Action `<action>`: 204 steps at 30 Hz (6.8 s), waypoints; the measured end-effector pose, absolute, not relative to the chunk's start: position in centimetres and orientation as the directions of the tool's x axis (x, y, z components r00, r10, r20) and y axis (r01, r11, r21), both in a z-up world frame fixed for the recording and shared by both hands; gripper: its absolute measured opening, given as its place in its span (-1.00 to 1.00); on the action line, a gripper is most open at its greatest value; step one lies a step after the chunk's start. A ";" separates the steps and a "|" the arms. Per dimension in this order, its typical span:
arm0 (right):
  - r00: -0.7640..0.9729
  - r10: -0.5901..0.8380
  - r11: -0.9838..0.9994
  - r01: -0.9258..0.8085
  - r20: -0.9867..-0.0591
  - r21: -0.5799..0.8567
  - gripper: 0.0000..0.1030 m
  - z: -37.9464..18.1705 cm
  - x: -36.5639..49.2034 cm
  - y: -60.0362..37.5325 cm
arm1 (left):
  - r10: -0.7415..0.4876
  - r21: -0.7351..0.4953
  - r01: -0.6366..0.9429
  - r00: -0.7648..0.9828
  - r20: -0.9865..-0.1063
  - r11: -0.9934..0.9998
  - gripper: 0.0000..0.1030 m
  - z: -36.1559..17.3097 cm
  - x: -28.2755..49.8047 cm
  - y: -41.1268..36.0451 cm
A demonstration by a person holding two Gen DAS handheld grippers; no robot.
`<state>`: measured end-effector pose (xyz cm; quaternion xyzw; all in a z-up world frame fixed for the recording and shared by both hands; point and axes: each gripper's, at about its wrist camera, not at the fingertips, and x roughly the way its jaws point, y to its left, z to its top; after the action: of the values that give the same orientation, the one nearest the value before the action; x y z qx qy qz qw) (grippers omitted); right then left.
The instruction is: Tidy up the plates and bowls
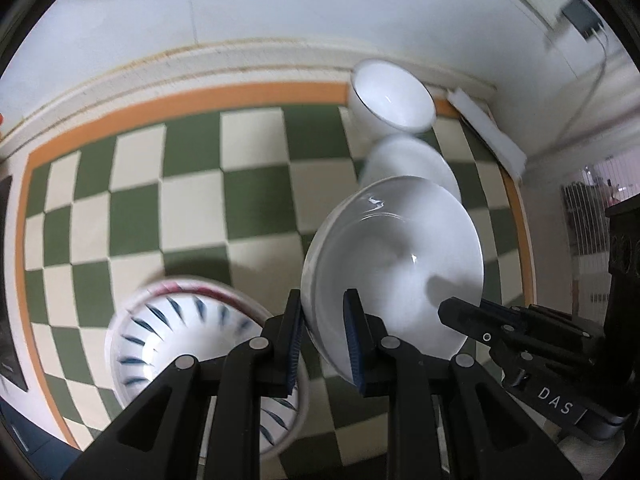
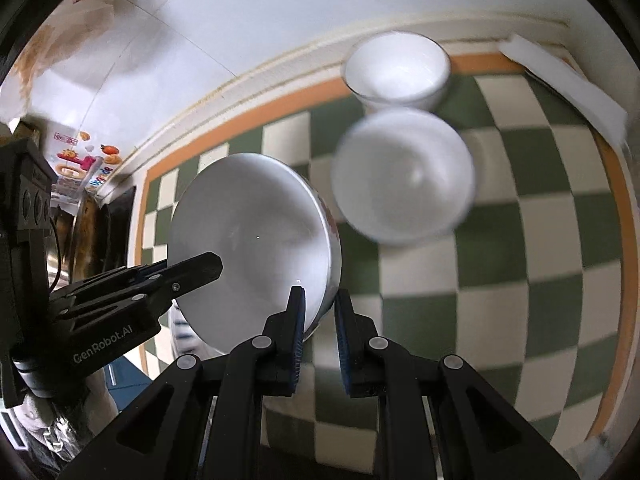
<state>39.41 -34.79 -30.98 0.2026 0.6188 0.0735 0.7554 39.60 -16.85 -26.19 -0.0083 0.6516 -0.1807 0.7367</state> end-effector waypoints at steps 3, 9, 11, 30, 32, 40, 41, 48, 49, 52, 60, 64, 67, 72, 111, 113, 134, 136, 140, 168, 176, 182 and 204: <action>0.210 0.357 0.905 0.163 -0.910 0.392 -0.68 -32.0 37.4 -36.2 | -0.272 -0.244 0.271 0.067 -0.960 0.931 -0.66 -27.3 38.1 -18.1; 0.179 0.355 0.894 0.221 -0.917 0.389 -0.68 -35.1 34.8 -38.4 | -0.263 -0.246 0.287 0.020 -0.965 0.926 -0.66 -29.8 36.3 -20.1; 0.171 0.353 0.893 0.231 -0.920 0.385 -0.68 -35.7 34.5 -38.8 | -0.253 -0.241 0.294 0.002 -0.967 0.925 -0.66 -30.9 35.7 -20.7; 0.124 0.332 0.895 0.273 -0.935 0.354 -0.68 -39.4 32.6 -40.1 | -0.152 -0.163 0.387 -0.057 -0.987 0.908 -0.66 -35.6 32.5 -23.9; 0.118 0.324 0.898 0.273 -0.939 0.344 -0.68 -39.6 32.7 -40.1 | -0.144 -0.156 0.395 -0.059 -0.988 0.905 -0.66 -35.6 32.5 -24.1; 0.127 0.418 0.844 0.312 -0.899 0.436 -0.50 -37.7 32.5 -42.7 | -0.216 -0.227 0.326 -0.071 -0.974 0.918 -0.61 -31.7 33.9 -23.5; 0.152 0.419 0.837 0.317 -0.895 0.446 -0.40 -36.8 32.6 -43.3 | -0.234 -0.239 0.315 -0.055 -0.971 0.919 -0.61 -30.4 34.5 -23.2; 0.296 0.424 0.785 0.352 -0.856 0.510 -0.10 -33.5 37.1 -47.3 | -0.242 -0.225 0.244 0.042 -0.969 0.943 -0.46 -28.0 42.1 -22.2; 0.306 0.422 0.783 0.352 -0.853 0.513 -0.10 -33.4 38.2 -47.7 | -0.236 -0.220 0.234 0.041 -0.971 0.947 -0.46 -28.5 43.3 -22.5; 0.303 0.420 0.791 0.339 -0.855 0.509 -0.10 -34.1 41.4 -47.8 | -0.211 -0.199 0.229 0.028 -0.977 0.953 -0.46 -29.9 45.4 -23.2; 0.197 0.398 0.843 0.306 -0.896 0.442 -0.10 -38.7 47.3 -46.7 | -0.151 -0.159 0.261 -0.050 -0.987 0.952 -0.46 -34.5 49.1 -25.3; 0.176 0.403 0.845 0.306 -0.898 0.439 -0.14 -40.2 48.3 -46.5 | -0.138 -0.148 0.276 -0.054 -0.989 0.950 -0.55 -35.6 49.5 -26.0; 0.169 0.404 0.847 0.303 -0.899 0.437 -0.57 -40.8 48.7 -46.1 | -0.147 -0.155 0.297 -0.052 -0.988 0.942 -0.73 -35.9 49.6 -26.6; 0.171 0.368 0.870 0.284 -0.914 0.403 -0.72 -40.8 49.1 -45.3 | -0.131 -0.132 0.314 -0.023 -0.991 0.940 -0.73 -35.7 49.3 -27.4; 0.171 0.390 0.854 0.299 -0.905 0.425 -0.77 -34.2 32.2 -41.7 | -0.117 -0.115 0.430 -0.021 -0.993 0.896 -0.73 -28.9 35.3 -24.0; 0.162 0.397 0.850 0.308 -0.904 0.428 -0.77 -34.9 31.9 -41.8 | -0.103 -0.106 0.432 -0.029 -0.994 0.896 -0.73 -29.4 35.2 -24.1; 0.131 0.434 0.826 0.337 -0.891 0.452 -0.77 -35.1 32.5 -43.5 | -0.080 -0.082 0.444 -0.024 -0.996 0.892 -0.72 -29.4 35.2 -24.0; 0.156 0.457 0.807 0.340 -0.876 0.482 -0.77 -34.1 32.9 -44.2 | -0.110 -0.092 0.439 0.015 -0.994 0.894 -0.72 -27.2 35.8 -23.6; 0.237 0.458 0.788 0.336 -0.857 0.515 -0.73 -31.0 35.4 -46.4 | -0.165 -0.117 0.402 0.089 -0.982 0.908 -0.65 -23.6 38.5 -23.1; 0.207 0.362 0.858 0.306 -0.909 0.411 -0.76 -40.0 61.6 -49.0 | -0.145 -0.138 0.236 0.011 -0.989 0.962 -0.79 -34.6 59.4 -27.9; 0.201 0.348 0.874 0.283 -0.916 0.394 -0.78 -39.2 60.9 -48.5 | -0.148 -0.136 0.242 0.030 -0.989 0.961 -0.79 -33.3 57.9 -28.0; 0.225 0.350 0.879 0.257 -0.909 0.402 -0.78 -36.1 58.1 -47.6 | -0.150 -0.125 0.271 0.073 -0.986 0.954 -0.79 -30.4 55.1 -28.1; 0.331 0.322 0.883 0.233 -0.887 0.408 -0.78 -25.4 38.4 -43.7 | -0.250 -0.170 0.396 0.162 -0.954 0.903 -0.79 -20.3 39.0 -24.0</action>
<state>38.45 -43.75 -25.42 0.2405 0.5776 0.0287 0.7796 38.97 -24.01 -20.27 0.0594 0.6114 -0.2125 0.7600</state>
